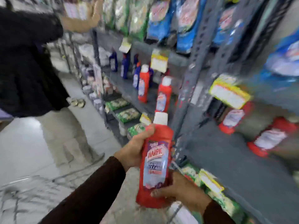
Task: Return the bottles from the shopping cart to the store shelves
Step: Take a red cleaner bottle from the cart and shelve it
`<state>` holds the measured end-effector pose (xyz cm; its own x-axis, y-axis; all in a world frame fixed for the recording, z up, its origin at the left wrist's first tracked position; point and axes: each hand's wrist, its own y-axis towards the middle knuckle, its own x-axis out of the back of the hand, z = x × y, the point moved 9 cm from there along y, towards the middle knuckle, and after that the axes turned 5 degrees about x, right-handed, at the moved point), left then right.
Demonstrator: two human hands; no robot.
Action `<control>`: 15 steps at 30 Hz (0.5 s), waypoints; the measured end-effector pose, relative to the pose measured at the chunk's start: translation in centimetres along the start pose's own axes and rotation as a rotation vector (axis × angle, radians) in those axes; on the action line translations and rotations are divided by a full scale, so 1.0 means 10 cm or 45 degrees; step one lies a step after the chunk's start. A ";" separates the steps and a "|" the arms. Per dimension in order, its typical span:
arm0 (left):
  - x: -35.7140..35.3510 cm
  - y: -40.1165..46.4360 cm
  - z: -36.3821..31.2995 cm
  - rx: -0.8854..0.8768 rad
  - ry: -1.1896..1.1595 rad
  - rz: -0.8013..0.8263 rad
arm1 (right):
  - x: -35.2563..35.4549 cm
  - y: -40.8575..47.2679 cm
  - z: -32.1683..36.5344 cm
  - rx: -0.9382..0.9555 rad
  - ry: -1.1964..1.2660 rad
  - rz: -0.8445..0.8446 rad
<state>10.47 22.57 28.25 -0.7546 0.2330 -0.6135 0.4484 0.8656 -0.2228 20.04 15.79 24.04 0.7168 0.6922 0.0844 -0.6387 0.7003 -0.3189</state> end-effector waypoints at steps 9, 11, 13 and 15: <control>-3.52 0.23 -1.23 -0.235 0.365 0.800 | 1.55 -1.99 1.78 0.459 -0.050 -0.574; -4.06 0.20 -1.34 -0.252 0.411 0.901 | 1.76 -2.38 2.06 0.520 -0.087 -0.664; -4.57 0.12 -1.43 -0.298 0.463 1.002 | 1.91 -2.77 2.31 0.577 -0.123 -0.760; -4.92 0.04 -1.44 -0.317 0.513 1.105 | 1.99 -3.03 2.46 0.614 -0.143 -0.810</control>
<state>40.87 17.83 69.24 -0.3390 0.9244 -0.1747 0.8444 0.3808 0.3767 46.77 12.64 58.61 0.9678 0.1305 0.2153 -0.1861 0.9469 0.2624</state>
